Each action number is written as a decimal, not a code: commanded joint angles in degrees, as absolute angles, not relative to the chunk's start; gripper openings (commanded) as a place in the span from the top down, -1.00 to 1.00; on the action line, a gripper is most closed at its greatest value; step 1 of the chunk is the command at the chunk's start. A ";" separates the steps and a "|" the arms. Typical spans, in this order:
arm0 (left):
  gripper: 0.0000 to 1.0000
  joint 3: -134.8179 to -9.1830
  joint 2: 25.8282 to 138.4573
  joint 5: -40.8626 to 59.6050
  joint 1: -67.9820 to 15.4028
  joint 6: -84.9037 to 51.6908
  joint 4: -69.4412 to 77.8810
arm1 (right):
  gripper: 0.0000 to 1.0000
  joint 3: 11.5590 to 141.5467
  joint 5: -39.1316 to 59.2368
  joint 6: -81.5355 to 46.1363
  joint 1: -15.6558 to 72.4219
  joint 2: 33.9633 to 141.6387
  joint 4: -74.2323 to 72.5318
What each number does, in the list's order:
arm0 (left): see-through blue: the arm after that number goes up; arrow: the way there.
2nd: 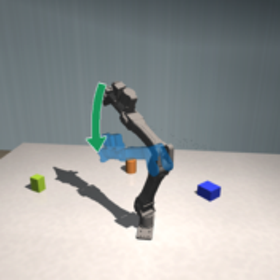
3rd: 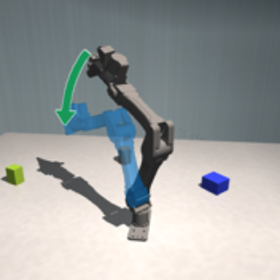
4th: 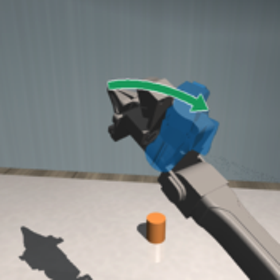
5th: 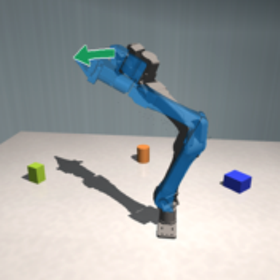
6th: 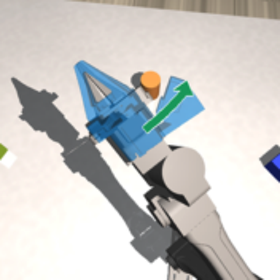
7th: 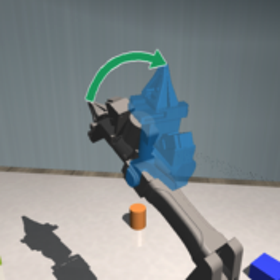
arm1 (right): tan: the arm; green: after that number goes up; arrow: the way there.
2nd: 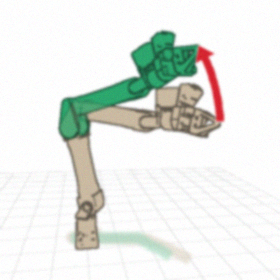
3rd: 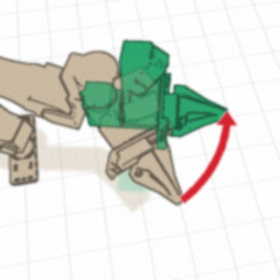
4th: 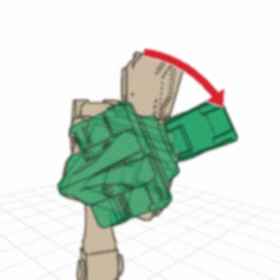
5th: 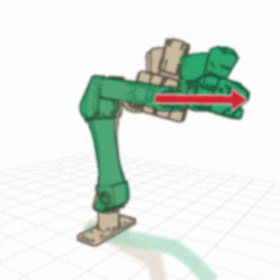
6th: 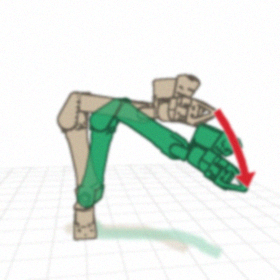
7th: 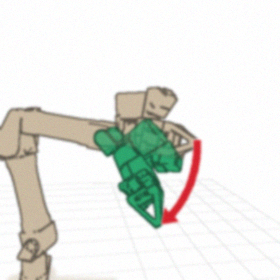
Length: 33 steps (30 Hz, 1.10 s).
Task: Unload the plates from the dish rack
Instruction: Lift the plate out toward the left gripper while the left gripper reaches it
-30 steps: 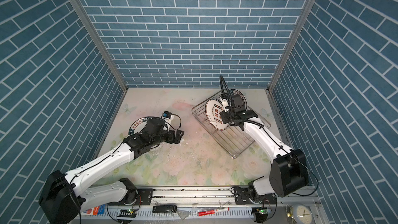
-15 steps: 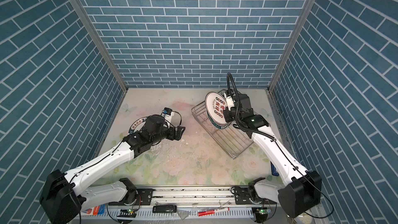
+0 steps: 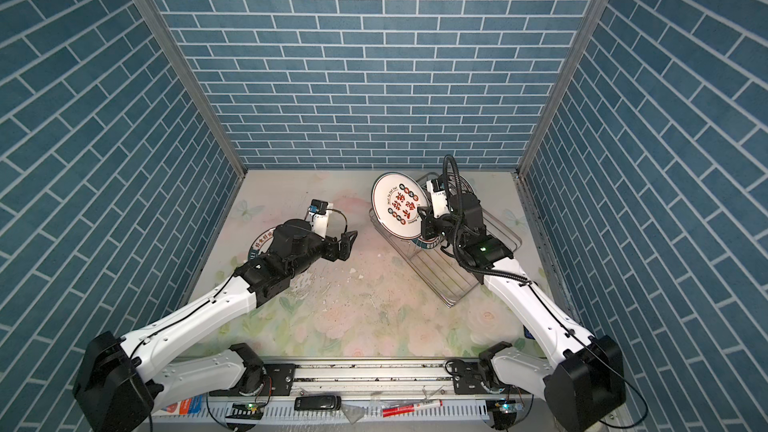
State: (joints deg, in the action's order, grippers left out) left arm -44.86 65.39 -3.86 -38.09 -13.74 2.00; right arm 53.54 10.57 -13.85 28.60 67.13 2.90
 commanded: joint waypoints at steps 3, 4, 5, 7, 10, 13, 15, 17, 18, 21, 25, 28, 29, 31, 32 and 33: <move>-0.99 -47.82 70.29 -4.66 -38.40 -12.58 1.55 | 0.95 52.03 19.22 -18.96 29.77 67.52 -7.39; -0.99 -48.31 70.94 -4.82 -38.32 -12.48 0.85 | 0.95 51.25 20.04 -19.66 29.75 67.29 -8.87; -0.99 -48.52 71.05 -5.04 -38.32 -12.65 0.30 | 0.95 50.54 20.47 -20.54 29.86 67.16 -10.29; -0.99 -47.86 70.33 -3.70 -38.34 -12.70 0.88 | 0.94 50.27 21.63 -21.31 29.88 67.70 -11.25; -0.99 -45.35 66.78 -2.46 -38.32 -13.63 3.20 | 0.94 50.49 23.68 -23.44 29.82 69.81 -12.54; -0.99 -44.86 64.01 -2.83 -38.33 -14.02 2.03 | 0.95 50.34 28.14 -26.96 29.80 72.23 -15.56; -0.99 -43.81 62.70 -3.05 -38.28 -14.15 2.91 | 0.95 50.31 30.75 -29.25 29.79 73.40 -16.88; -0.99 -43.31 62.46 -3.55 -38.26 -14.37 3.16 | 0.95 49.92 33.59 -31.24 29.79 74.19 -19.03; -0.99 -43.31 62.64 -3.66 -38.28 -14.37 3.08 | 0.94 49.92 34.67 -31.94 29.79 74.47 -19.69; -0.99 -43.68 64.19 -3.73 -38.15 -14.54 2.99 | 0.95 49.15 38.60 -35.53 29.79 75.59 -23.58; -0.99 -44.45 65.50 -2.21 -37.82 -15.42 2.55 | 0.94 47.73 43.24 -38.96 29.73 77.76 -29.03; -0.98 -43.94 64.53 -1.66 -37.75 -15.73 3.04 | 0.94 46.92 45.08 -41.23 29.72 80.36 -33.12; -0.97 -43.60 63.98 -1.76 -37.64 -15.75 3.24 | 0.94 46.70 45.26 -42.05 29.71 81.11 -34.29; -0.92 -42.92 63.10 -1.76 -37.62 -16.15 4.02 | 0.94 46.52 45.57 -42.68 29.71 82.27 -35.56; -0.85 -42.65 62.76 -1.68 -37.57 -16.13 4.26 | 0.94 46.60 45.61 -42.90 29.71 82.68 -35.72; -0.80 -42.52 62.67 -1.63 -37.58 -16.17 4.40 | 0.94 46.65 45.66 -42.89 29.71 83.08 -35.76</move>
